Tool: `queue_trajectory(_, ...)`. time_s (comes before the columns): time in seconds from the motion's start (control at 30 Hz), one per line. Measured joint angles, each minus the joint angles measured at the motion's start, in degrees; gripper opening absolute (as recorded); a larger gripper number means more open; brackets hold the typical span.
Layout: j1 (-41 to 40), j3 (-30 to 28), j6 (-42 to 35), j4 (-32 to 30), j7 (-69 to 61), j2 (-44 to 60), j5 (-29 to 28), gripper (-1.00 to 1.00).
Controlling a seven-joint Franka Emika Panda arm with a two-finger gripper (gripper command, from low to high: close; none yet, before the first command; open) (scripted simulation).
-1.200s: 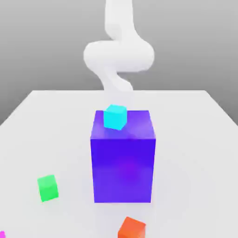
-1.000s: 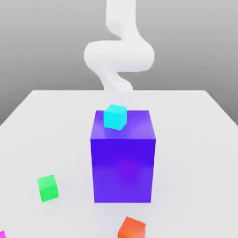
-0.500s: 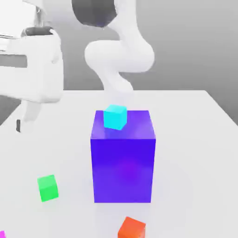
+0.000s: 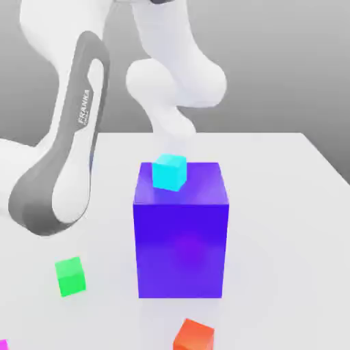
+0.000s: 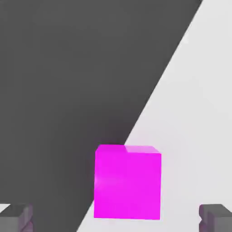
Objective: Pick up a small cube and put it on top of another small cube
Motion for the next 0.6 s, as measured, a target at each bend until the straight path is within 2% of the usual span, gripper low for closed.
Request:
queue_trajectory(0.03,-0.3,0.3,1.5,0.5,-0.2,2.1,0.3,0.00)
queue_trajectory(0.07,-0.4,0.5,2.3,0.8,-0.3,3.2,0.5,-1.00)
queue_trajectory(0.27,-0.5,0.6,2.8,0.9,-0.4,3.8,0.7,-1.00)
queue_trajectory(0.4,0.2,-0.4,-1.6,-0.5,0.2,-2.0,-0.1,-1.00)
queue_trajectory(0.6,0.3,-1.0,-2.0,-10.8,4.7,-12.9,3.8,-1.00)
